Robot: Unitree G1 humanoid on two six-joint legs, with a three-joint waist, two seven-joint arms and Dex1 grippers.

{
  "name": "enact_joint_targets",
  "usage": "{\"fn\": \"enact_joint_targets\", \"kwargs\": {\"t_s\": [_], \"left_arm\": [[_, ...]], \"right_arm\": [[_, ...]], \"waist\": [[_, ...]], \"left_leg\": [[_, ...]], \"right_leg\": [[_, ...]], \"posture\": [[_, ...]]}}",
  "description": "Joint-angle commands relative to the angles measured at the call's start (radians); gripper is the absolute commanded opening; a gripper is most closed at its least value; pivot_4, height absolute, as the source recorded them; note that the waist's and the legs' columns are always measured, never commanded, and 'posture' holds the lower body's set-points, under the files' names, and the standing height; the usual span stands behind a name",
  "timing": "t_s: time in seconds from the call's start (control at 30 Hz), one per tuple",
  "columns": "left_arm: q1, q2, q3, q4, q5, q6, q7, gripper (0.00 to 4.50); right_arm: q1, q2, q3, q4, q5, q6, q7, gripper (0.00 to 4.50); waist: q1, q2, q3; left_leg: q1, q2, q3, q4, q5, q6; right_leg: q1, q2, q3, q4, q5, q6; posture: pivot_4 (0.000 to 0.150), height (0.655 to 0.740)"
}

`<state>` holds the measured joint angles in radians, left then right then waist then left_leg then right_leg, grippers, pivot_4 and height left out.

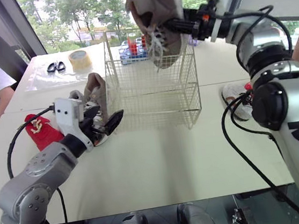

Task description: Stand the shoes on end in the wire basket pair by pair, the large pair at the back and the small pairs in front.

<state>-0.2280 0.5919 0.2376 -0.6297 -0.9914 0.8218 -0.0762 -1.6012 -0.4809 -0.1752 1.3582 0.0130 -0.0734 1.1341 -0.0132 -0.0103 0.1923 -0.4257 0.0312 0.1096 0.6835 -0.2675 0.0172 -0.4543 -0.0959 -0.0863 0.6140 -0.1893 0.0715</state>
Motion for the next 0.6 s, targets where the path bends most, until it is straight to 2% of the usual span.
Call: {"fn": "enact_joint_targets", "kwargs": {"t_s": [0.03,0.07,0.1,0.33,0.6], "left_arm": [[-0.003,-0.001,0.009,-0.028,0.004,0.0,0.006,4.5],[-0.004,-0.001,0.008,-0.028,0.005,0.002,0.006,4.5],[-0.004,-0.002,0.007,-0.028,0.005,0.003,0.006,4.5],[-0.023,-0.008,-0.016,-0.001,0.02,0.003,-0.008,4.5],[-0.058,0.035,0.027,0.011,0.014,0.026,-0.014,4.5]], "right_arm": [[-0.011,-0.023,-0.012,-0.013,-0.003,0.0,-0.025,3.82],[-0.012,-0.025,-0.014,-0.014,-0.004,-0.002,-0.029,4.35],[-0.014,-0.028,-0.018,-0.015,-0.001,0.001,-0.027,4.43],[-0.025,-0.072,-0.032,-0.026,0.024,0.093,0.111,4.43],[0.055,-0.187,-0.013,-0.072,0.015,0.027,0.183,4.43]], "waist": [[-0.001,0.0,0.0],[-0.002,0.0,0.0],[-0.002,0.0,0.0],[0.0,0.0,0.0],[0.001,0.0,0.0]], "left_leg": [[0.0,0.0,0.0,0.0,0.0,0.0],[0.0,0.0,0.0,0.0,0.0,0.0],[0.0,0.0,0.0,0.0,0.0,0.0],[0.0,0.0,0.0,0.0,0.0,0.0],[0.0,0.0,0.0,0.0,0.0,0.0]], "right_leg": [[0.0,0.0,0.0,0.0,0.0,0.0],[0.0,0.0,0.0,0.0,0.0,0.0],[0.0,0.0,0.0,0.0,0.0,0.0],[0.0,0.0,0.0,0.0,0.0,0.0],[0.001,0.0,0.0,0.0,0.0,0.0]], "posture": [[0.15,0.74],[0.15,0.74],[0.15,0.74],[0.15,0.74],[0.15,0.74]]}}
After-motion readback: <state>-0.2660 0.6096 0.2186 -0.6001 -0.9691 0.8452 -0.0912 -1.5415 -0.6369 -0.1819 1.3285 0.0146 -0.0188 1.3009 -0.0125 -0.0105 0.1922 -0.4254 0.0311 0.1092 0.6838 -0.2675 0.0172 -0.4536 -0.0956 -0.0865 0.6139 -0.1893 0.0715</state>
